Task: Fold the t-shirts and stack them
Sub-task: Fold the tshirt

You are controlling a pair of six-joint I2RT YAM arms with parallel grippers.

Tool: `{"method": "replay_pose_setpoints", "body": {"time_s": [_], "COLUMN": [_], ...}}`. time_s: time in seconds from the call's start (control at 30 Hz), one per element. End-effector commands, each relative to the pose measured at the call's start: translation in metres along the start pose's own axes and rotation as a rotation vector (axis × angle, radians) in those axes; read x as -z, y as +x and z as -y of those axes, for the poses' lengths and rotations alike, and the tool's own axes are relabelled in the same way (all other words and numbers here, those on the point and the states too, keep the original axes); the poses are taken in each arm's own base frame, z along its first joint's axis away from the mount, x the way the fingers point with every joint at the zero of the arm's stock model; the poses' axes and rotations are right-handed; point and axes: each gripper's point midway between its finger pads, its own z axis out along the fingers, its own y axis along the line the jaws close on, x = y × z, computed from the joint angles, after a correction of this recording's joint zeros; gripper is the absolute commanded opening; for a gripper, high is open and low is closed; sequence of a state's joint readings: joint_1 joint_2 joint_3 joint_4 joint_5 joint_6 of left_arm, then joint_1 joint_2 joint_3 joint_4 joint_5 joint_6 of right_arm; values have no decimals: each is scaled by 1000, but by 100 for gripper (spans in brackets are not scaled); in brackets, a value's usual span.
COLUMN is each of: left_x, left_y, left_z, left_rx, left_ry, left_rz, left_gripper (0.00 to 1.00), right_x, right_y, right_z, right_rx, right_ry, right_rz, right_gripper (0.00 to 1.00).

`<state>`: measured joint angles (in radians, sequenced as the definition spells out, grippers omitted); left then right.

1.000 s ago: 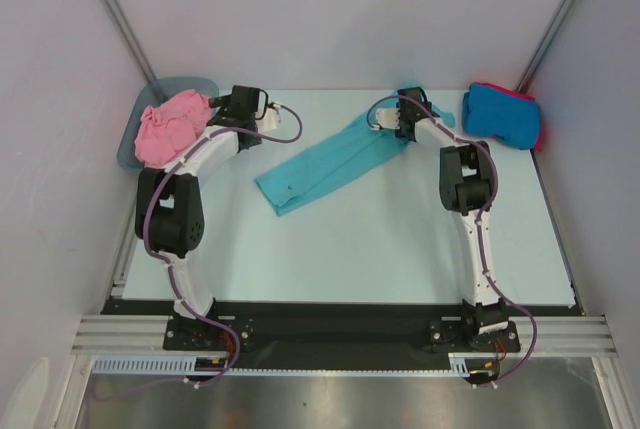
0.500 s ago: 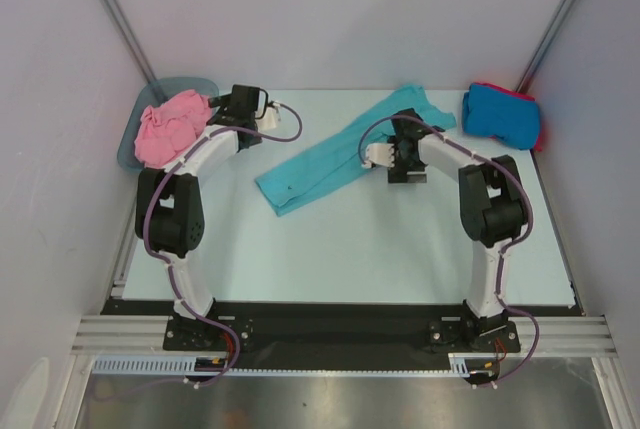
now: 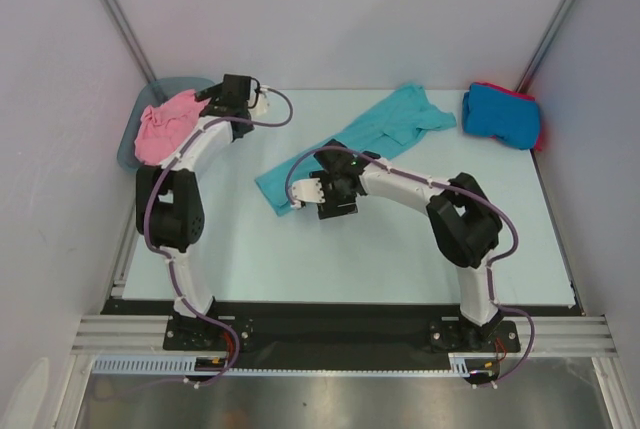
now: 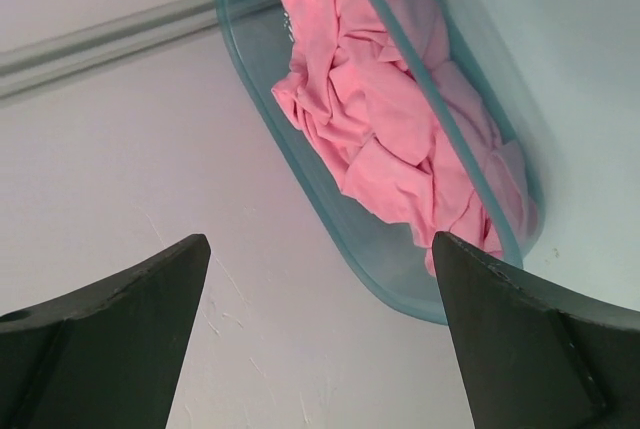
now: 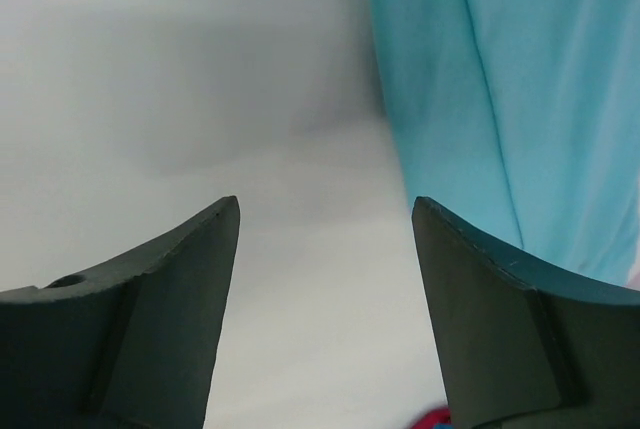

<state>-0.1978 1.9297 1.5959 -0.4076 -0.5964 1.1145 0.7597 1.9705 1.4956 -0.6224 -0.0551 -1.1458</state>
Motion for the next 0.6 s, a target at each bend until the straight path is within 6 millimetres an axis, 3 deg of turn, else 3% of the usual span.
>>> {"method": "replay_pose_setpoints", "body": {"time_s": [0.0, 0.17, 0.3, 0.47, 0.5, 0.57], "left_x": [2, 0, 1, 9, 13, 16], "left_y": [24, 67, 102, 104, 104, 104], "left_z": [-26, -40, -40, -24, -24, -18], "left_rx": [189, 382, 551, 598, 612, 624], "left_ry": [-45, -109, -106, -48, -46, -33], "left_rz": [-70, -179, -230, -191, -178, -170], "left_gripper": [100, 100, 100, 100, 100, 100], "right_x": [-12, -26, -34, -55, -57, -76], "right_y": [-32, -64, -93, -121, -128, -125], "right_z": [4, -11, -20, -23, -16, -16], "right_rx": [-21, 30, 77, 128, 136, 162], "right_ry": [-1, -27, -28, -20, 2, 1], "right_rz": [67, 107, 145, 174, 187, 159], "right_gripper": [75, 74, 73, 71, 71, 70]}}
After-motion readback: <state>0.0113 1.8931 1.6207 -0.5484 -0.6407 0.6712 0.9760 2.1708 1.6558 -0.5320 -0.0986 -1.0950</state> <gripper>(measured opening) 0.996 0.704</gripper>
